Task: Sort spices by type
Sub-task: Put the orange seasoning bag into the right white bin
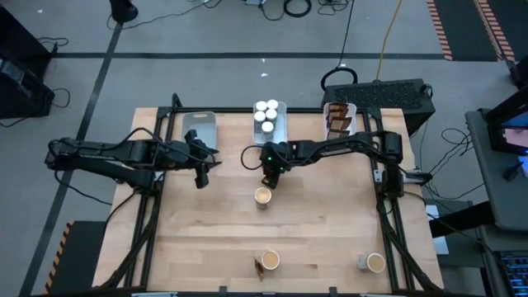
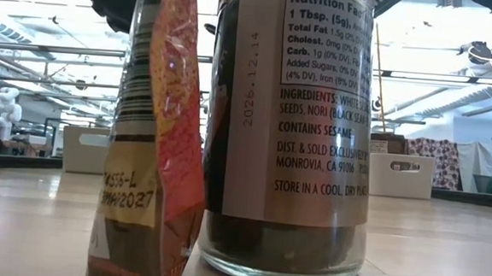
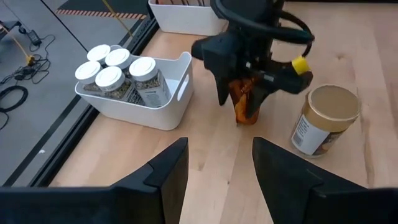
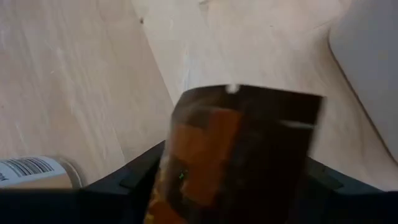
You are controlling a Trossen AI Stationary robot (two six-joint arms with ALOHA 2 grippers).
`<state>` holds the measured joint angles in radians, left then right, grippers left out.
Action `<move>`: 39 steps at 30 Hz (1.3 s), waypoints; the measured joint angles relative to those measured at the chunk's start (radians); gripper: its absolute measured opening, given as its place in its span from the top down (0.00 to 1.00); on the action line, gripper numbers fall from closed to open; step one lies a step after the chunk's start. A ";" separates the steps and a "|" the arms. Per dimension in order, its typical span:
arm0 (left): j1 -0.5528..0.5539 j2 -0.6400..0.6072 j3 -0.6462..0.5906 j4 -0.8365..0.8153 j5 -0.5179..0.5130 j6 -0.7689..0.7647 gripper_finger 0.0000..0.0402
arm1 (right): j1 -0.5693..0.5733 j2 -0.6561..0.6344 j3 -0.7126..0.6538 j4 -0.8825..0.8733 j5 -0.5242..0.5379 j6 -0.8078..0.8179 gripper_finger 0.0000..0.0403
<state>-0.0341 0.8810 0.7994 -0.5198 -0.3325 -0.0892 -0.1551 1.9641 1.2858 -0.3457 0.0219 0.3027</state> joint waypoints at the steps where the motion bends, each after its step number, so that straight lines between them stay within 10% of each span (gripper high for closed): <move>1: 0.000 0.000 0.000 0.003 0.000 0.000 0.55 | 0.000 0.000 0.000 0.001 0.000 0.000 0.43; 15: 0.000 0.000 0.000 0.080 0.007 0.000 0.55 | 0.006 -0.007 0.000 -0.016 -0.065 -0.016 0.94; 39: 0.008 0.000 0.000 0.310 0.013 0.070 0.55 | 0.006 -0.400 0.000 -0.430 -0.075 -0.362 0.93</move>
<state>-0.0257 0.8810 0.7990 -0.2102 -0.3195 -0.0196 -0.1486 1.5641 1.2858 -0.7755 -0.0528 -0.0593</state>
